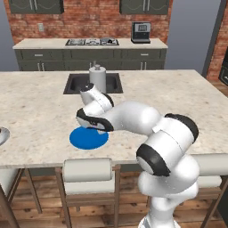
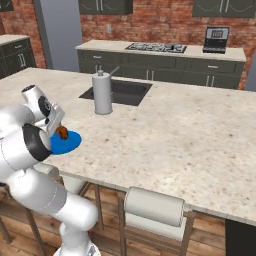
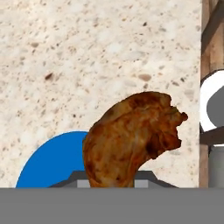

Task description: Take the chicken drumsticks from the pan and place one on each plate on the dining counter.

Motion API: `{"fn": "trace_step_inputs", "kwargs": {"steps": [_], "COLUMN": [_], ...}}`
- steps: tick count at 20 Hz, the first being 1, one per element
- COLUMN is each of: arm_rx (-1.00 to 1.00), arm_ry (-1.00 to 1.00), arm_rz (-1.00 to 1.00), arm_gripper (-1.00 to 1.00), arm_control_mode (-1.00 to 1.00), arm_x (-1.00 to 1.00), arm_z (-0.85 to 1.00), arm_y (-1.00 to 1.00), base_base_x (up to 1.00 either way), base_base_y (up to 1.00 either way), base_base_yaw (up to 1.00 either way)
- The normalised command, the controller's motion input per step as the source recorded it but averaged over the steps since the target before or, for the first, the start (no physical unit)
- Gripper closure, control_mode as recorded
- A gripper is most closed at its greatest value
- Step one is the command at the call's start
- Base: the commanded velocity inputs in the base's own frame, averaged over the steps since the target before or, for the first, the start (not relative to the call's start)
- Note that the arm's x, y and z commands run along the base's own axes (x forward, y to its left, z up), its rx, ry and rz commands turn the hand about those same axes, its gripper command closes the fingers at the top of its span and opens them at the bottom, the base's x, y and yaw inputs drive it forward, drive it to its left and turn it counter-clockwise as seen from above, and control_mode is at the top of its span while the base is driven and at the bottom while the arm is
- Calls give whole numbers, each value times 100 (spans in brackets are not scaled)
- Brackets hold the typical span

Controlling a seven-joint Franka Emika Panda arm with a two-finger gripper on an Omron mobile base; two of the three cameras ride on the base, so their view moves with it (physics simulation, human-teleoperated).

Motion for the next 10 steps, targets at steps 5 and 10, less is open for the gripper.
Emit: {"fn": "trace_step_inputs", "kwargs": {"steps": [5, 10], "arm_rx": [1, 2], "arm_ry": [-3, 0], "arm_rz": [25, 19], "arm_gripper": [100, 100], "arm_control_mode": [-100, -100], "arm_x": [1, 16], "arm_z": [-65, -43], "arm_y": [1, 10], "base_base_x": [0, 0], "base_base_y": [0, 0], "base_base_yaw": [0, 0]}}
